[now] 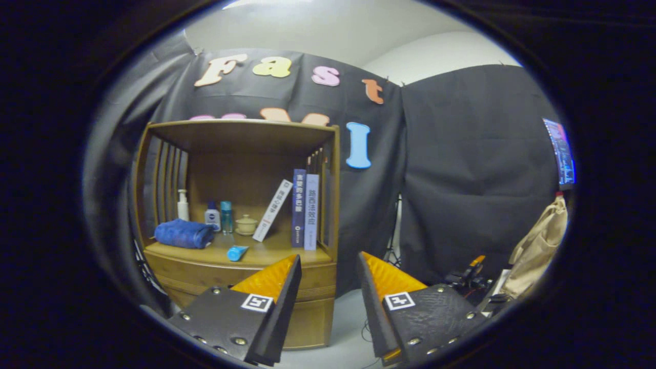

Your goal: Pull open the drawer, take out the items inside it, and place them on the countertop above the cabinet.

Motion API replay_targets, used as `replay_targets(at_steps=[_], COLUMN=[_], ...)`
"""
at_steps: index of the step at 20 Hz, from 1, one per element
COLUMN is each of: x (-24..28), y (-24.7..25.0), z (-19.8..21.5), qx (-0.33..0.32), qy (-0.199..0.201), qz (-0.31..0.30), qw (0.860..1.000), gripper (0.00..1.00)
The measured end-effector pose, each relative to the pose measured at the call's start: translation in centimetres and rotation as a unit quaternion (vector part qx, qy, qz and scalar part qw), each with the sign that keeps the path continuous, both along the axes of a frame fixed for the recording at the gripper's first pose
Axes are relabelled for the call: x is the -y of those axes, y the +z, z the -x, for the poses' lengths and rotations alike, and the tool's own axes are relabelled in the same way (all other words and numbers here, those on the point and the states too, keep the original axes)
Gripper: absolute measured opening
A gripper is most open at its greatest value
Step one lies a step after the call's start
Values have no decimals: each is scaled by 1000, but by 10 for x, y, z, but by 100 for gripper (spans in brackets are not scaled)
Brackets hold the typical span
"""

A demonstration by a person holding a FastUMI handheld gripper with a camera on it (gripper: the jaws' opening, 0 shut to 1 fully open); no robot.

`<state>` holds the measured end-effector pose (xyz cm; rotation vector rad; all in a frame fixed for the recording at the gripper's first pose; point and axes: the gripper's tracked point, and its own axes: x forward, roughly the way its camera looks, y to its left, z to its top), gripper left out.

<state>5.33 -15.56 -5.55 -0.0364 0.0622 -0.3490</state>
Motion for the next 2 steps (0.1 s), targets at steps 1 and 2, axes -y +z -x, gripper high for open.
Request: replay_targets(at_steps=[1,2], x=[0,-2], y=[1,2], z=[-3,-5], qx=[6,11], qy=[13,33], qz=[-1,-4], qw=[1000,999], gripper=[68,65])
